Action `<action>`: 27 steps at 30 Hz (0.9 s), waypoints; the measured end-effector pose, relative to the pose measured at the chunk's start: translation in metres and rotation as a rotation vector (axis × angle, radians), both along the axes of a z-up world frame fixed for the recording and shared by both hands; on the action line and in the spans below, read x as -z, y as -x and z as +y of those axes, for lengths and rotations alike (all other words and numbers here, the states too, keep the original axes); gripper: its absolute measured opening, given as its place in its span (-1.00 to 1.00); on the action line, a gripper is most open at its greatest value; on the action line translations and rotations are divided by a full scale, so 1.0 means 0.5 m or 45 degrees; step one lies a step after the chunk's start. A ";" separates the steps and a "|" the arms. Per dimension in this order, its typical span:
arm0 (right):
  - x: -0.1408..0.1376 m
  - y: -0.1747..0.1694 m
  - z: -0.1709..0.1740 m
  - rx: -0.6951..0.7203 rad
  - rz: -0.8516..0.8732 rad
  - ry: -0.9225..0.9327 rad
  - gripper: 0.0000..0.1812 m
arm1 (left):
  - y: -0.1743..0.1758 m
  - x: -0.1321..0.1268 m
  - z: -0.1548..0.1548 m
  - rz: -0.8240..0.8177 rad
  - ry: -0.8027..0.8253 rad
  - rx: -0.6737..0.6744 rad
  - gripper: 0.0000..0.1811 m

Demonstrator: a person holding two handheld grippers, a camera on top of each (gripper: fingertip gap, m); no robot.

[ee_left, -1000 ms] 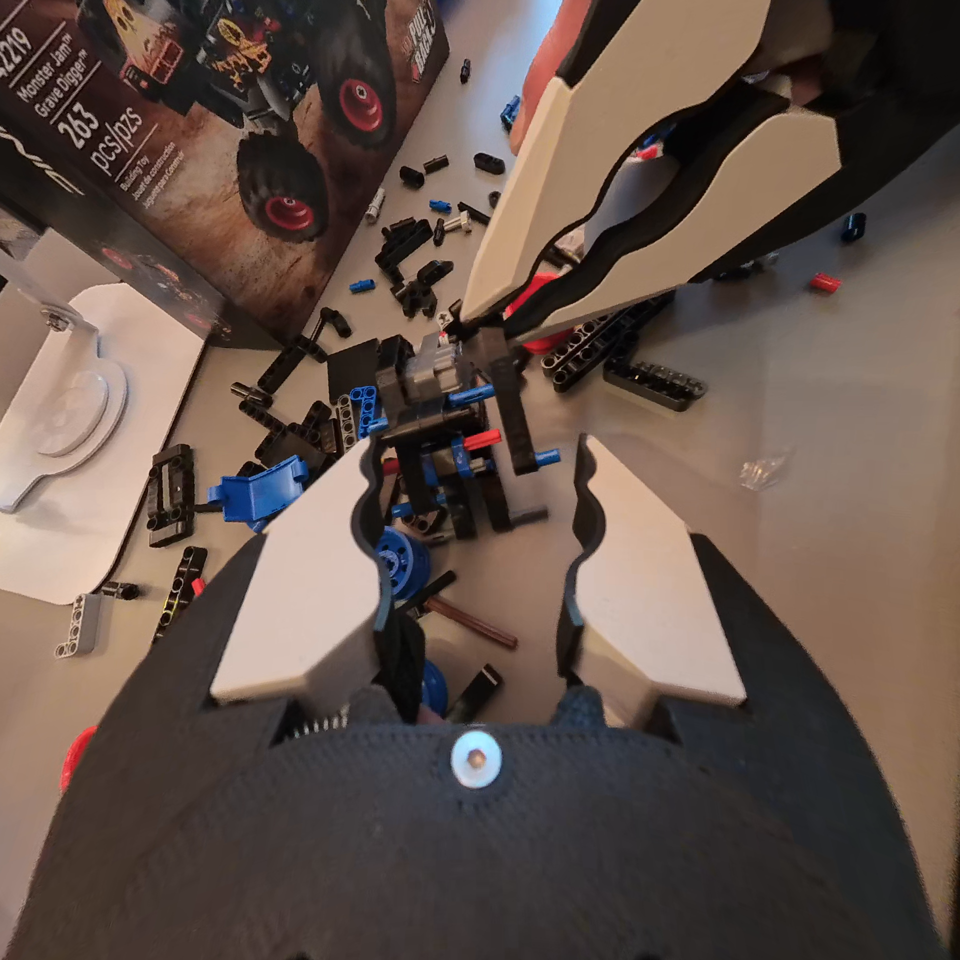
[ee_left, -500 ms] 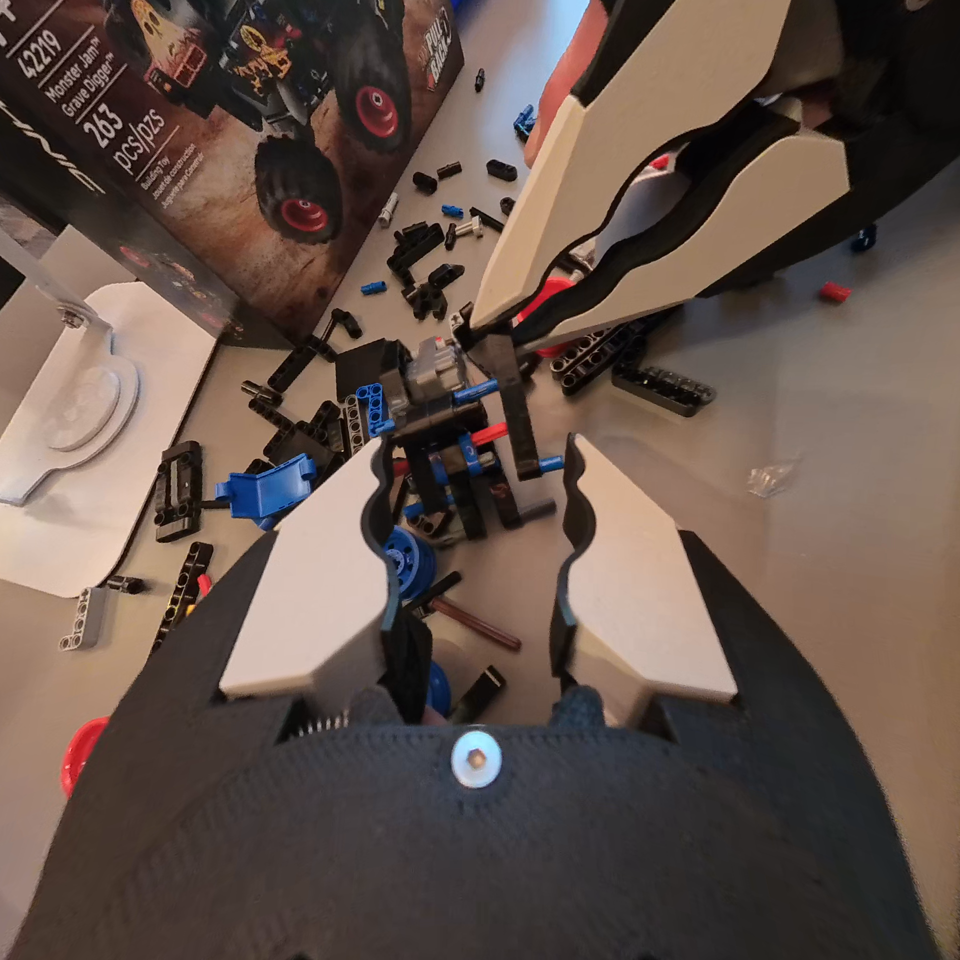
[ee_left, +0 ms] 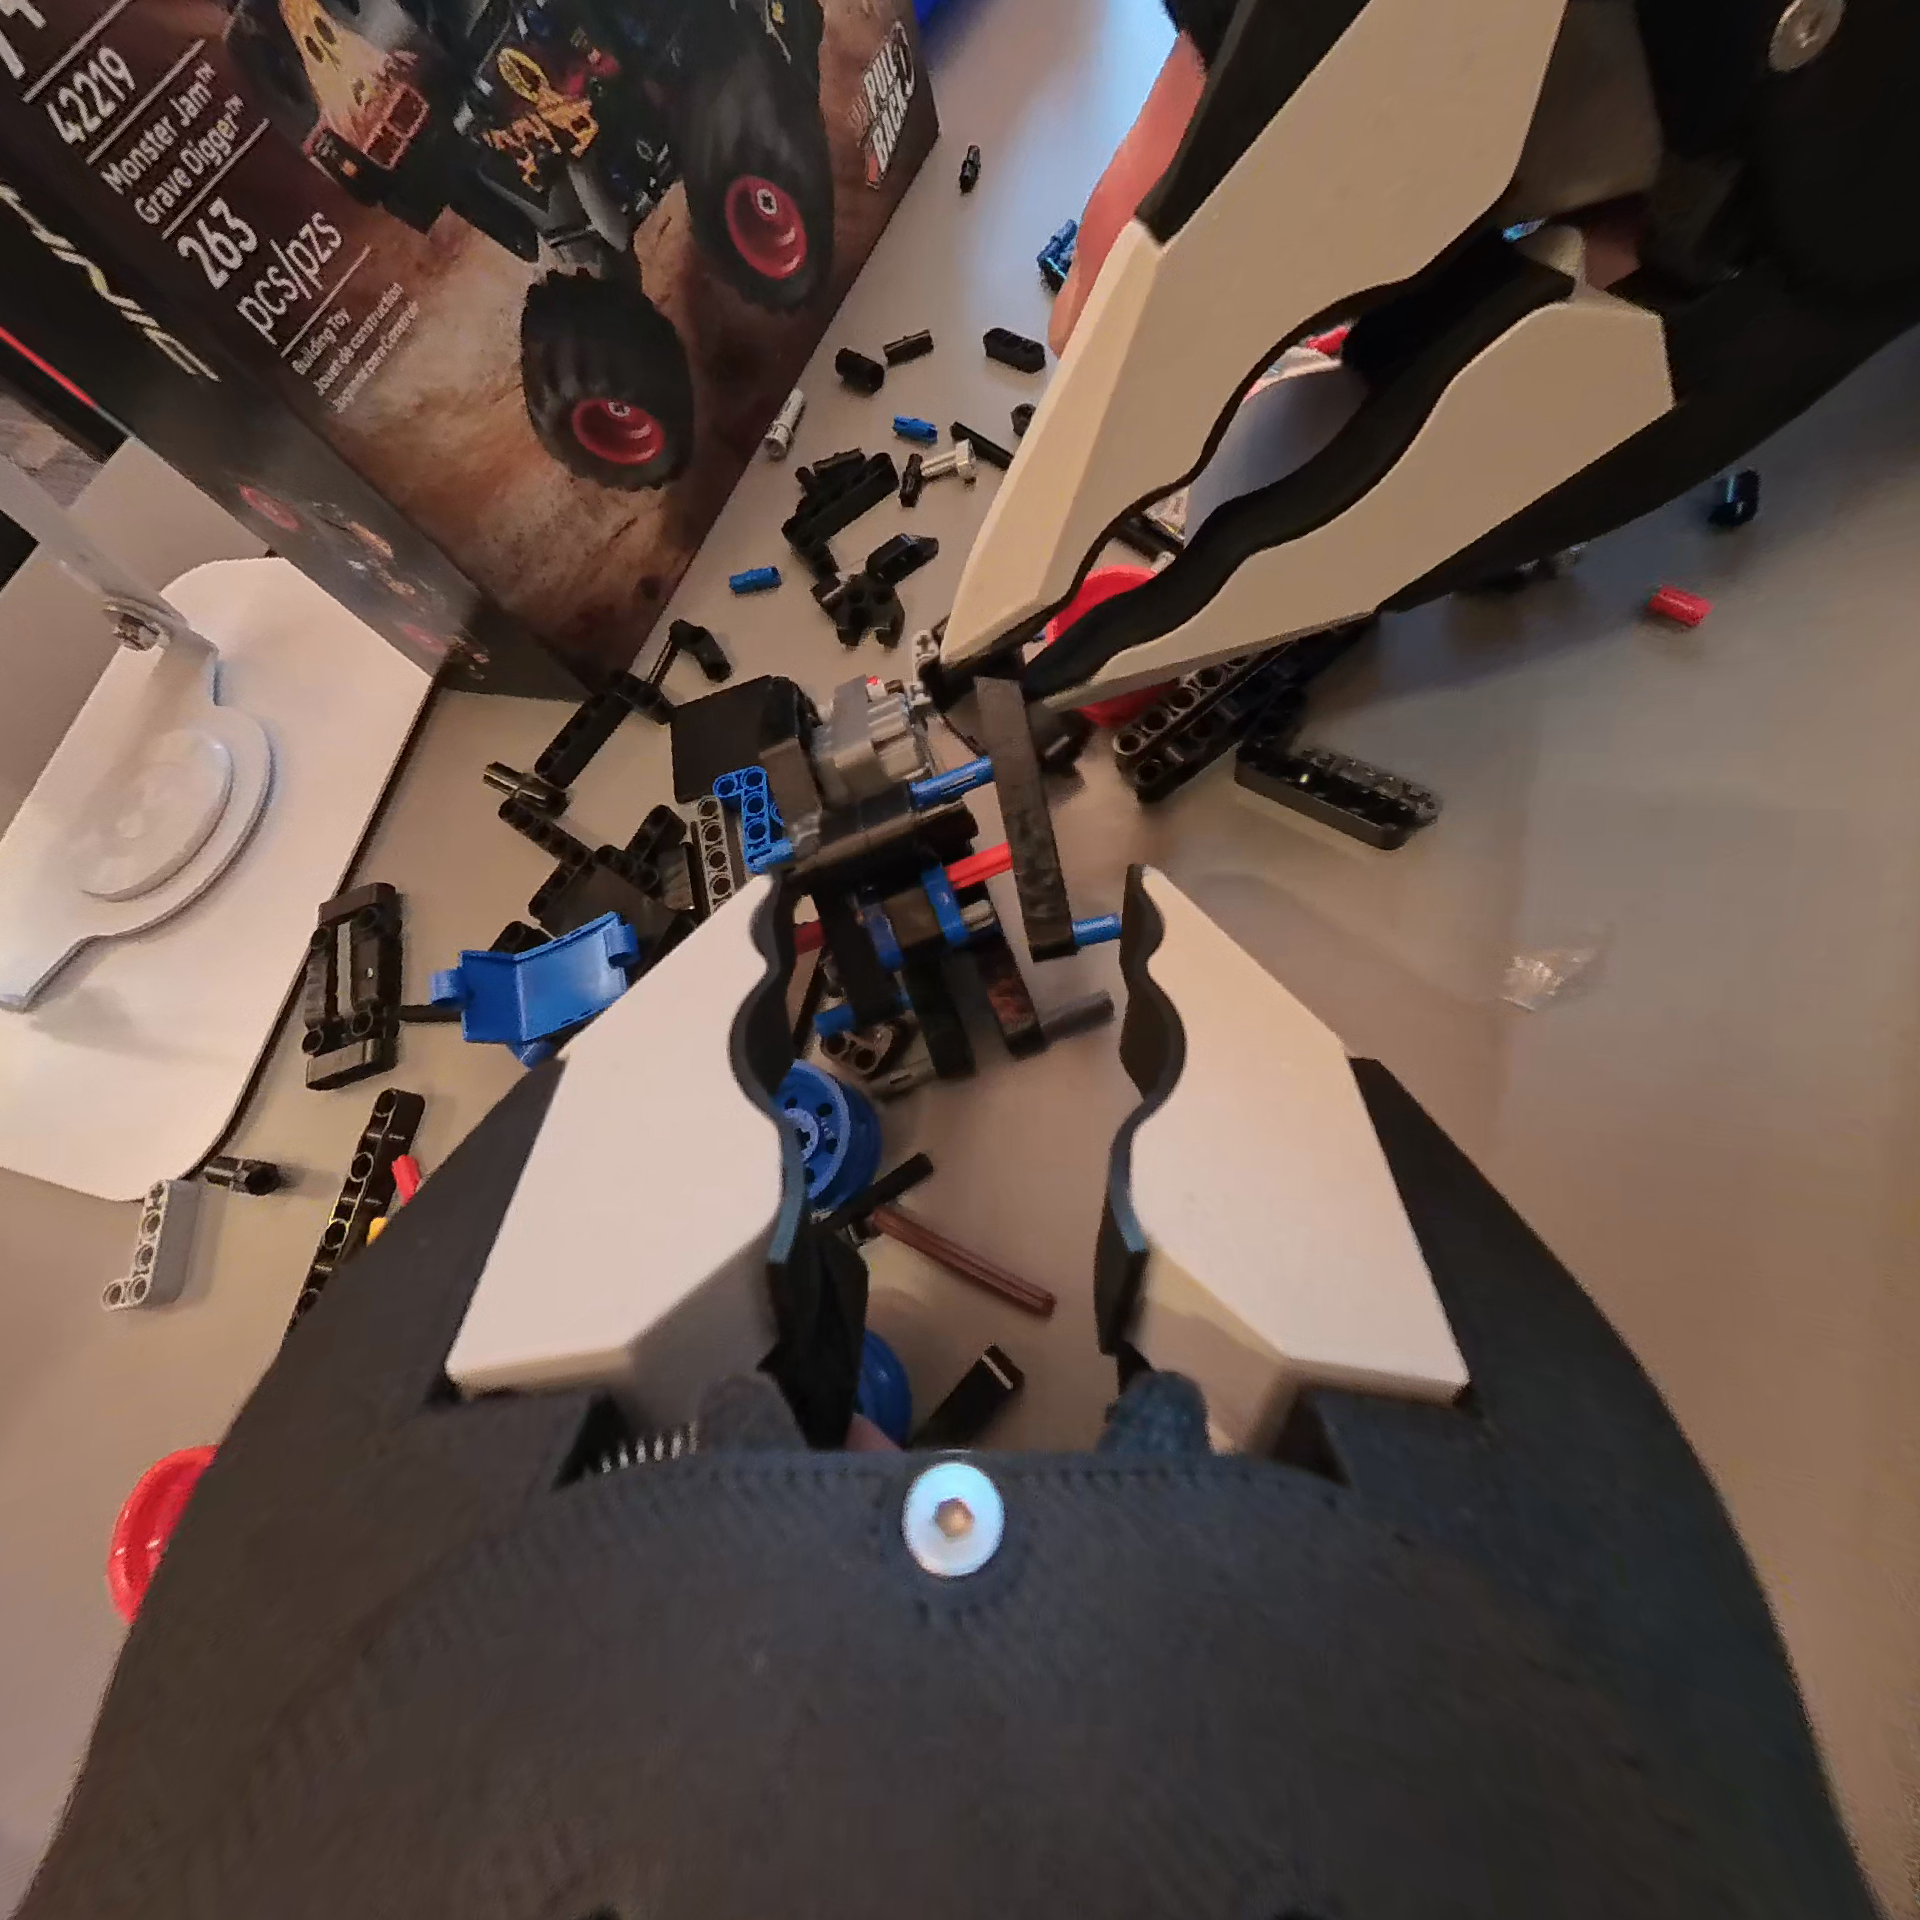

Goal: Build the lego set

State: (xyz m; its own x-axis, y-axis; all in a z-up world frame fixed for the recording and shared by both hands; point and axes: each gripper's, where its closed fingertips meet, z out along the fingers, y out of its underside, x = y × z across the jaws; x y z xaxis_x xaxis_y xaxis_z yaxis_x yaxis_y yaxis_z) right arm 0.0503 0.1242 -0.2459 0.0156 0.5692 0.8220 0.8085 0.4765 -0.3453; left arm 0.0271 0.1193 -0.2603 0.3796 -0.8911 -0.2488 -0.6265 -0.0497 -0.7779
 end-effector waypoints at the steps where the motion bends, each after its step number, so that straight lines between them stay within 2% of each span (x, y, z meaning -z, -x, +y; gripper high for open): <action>1: 0.000 0.000 0.001 0.001 0.003 0.004 -0.92 | 0.000 0.000 0.001 -0.005 0.002 -0.003 -0.34; 11: 0.001 -0.001 0.004 -0.022 -0.007 0.001 -0.91 | 0.000 -0.001 0.004 -0.008 -0.005 0.005 -0.35; 17: 0.000 0.003 0.011 -0.060 -0.059 -0.087 -0.91 | 0.000 -0.001 0.006 -0.031 0.020 0.010 -0.32; 27: 0.001 0.005 0.015 -0.052 -0.040 -0.058 -0.92 | 0.000 -0.002 0.008 -0.052 0.028 0.020 -0.34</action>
State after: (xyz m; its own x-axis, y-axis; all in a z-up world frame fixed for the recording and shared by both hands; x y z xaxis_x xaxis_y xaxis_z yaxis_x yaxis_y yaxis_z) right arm 0.0476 0.1317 -0.2466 -0.0332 0.5311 0.8467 0.7980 0.5241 -0.2974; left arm 0.0270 0.1233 -0.2593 0.3751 -0.9020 -0.2136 -0.5948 -0.0575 -0.8018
